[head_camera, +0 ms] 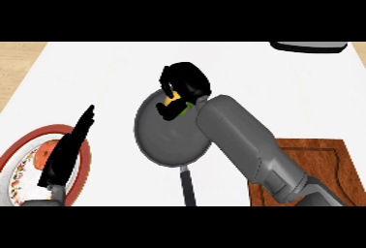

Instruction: Pick the lemon from the cutting board and place it in the pan

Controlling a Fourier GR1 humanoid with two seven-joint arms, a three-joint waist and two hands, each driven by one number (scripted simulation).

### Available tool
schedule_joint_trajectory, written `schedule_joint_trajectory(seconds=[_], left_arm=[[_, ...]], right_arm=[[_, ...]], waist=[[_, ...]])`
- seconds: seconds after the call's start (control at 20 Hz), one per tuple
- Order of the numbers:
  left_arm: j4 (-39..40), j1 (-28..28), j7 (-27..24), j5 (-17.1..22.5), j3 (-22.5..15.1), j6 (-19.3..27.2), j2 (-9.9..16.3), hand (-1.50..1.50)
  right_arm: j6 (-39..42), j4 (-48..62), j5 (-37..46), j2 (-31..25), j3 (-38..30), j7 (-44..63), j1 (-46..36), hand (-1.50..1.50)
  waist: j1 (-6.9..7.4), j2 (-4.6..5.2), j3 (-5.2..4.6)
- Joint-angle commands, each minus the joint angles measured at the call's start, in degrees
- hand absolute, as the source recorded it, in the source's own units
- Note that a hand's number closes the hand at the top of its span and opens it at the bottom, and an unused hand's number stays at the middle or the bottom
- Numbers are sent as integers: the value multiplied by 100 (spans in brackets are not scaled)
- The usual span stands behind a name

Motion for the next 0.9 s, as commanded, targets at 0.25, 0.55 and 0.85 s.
schedule_joint_trajectory(seconds=[0.25,0.55,0.85], left_arm=[[-101,-245,67,18,-101,-144,-35,0],[-46,-167,-1,-12,-134,-215,0,0],[129,-284,0,-162,-179,-84,-100,0]], right_arm=[[619,615,-1700,39,337,297,442,-150],[125,467,-2850,39,317,-180,664,-150],[-1003,267,-3690,40,35,-670,390,-150]], waist=[[338,86,7],[428,98,15],[328,82,13]])
